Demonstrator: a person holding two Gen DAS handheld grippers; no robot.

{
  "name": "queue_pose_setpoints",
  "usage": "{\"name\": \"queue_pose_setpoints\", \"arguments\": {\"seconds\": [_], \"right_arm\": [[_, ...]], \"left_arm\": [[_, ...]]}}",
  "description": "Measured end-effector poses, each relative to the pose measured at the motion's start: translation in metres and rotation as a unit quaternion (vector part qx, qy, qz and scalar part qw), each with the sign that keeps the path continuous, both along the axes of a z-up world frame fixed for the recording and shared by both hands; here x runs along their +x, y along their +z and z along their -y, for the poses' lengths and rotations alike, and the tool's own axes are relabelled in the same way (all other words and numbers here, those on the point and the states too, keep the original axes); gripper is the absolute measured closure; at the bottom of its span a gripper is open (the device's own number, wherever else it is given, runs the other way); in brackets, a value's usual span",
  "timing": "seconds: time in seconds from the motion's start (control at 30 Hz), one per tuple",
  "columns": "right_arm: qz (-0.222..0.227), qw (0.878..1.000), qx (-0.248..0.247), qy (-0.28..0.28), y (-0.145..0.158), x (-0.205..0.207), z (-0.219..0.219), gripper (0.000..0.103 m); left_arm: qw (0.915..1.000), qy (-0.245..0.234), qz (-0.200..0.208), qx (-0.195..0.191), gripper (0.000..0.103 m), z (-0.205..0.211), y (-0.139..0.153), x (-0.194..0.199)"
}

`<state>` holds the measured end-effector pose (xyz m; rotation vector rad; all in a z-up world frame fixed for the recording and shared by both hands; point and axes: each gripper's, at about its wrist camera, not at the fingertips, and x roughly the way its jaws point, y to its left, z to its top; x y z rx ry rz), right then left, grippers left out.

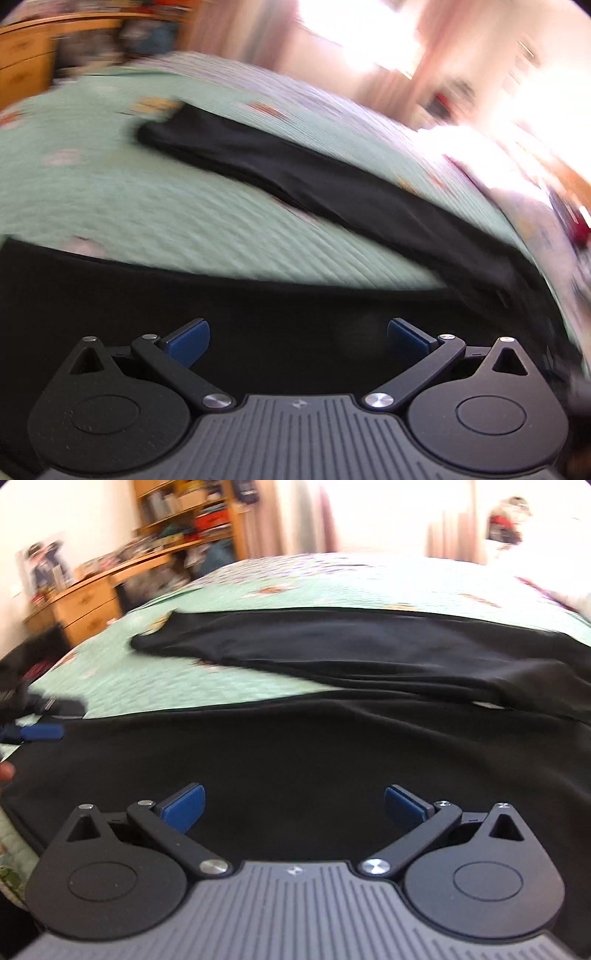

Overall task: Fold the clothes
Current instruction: 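Move the right gripper to the waistband of the black sweatpants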

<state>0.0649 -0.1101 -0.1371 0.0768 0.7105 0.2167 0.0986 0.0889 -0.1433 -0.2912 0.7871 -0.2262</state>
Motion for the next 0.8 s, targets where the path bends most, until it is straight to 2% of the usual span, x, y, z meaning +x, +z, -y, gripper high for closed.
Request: {"name": "queue_pose_setpoints", "arguments": {"seconds": [0.03,0.13,0.17,0.27,0.4,0.47,0.5,0.67,0.77,0.8], "right_arm": [[-0.002,1.000,0.001,-0.013,0.000,-0.005,0.010,0.000],[-0.010,0.999,0.007,-0.044,-0.002,-0.018,0.039,0.000],[-0.013,0.999,0.011,-0.051,-0.002,-0.022,0.047,0.000],[-0.021,0.998,0.024,-0.061,-0.010,-0.030,0.061,0.000],[-0.032,0.996,0.042,-0.074,-0.021,-0.040,0.081,0.000],[-0.031,0.995,0.048,-0.078,-0.024,-0.047,0.090,0.000],[-0.027,0.995,0.050,-0.079,-0.026,-0.051,0.095,0.000],[0.011,0.995,0.043,-0.085,-0.023,-0.075,0.115,0.000],[0.039,0.994,0.041,-0.094,-0.018,-0.086,0.135,0.000],[0.046,0.993,0.033,-0.102,-0.017,-0.088,0.143,0.001]], "left_arm": [[0.9998,-0.018,-0.009,0.003,0.001,0.010,-0.006,0.001],[0.9987,-0.001,-0.048,0.016,0.001,0.016,-0.028,0.007],[0.9991,-0.001,-0.041,0.012,0.002,0.011,-0.028,0.006],[0.9985,0.034,-0.042,-0.002,0.009,-0.017,-0.022,0.000],[0.9936,0.101,-0.047,0.018,0.009,-0.070,-0.023,-0.009],[0.9939,0.103,-0.040,0.007,0.010,-0.087,-0.023,-0.017],[0.9937,0.106,-0.037,0.005,0.014,-0.095,-0.023,-0.021],[0.9853,0.150,-0.049,0.064,0.016,-0.092,-0.013,-0.027],[0.9768,0.170,-0.057,0.117,0.010,-0.076,-0.005,-0.028],[0.9777,0.164,-0.053,0.119,0.010,-0.067,-0.001,-0.031]]}}
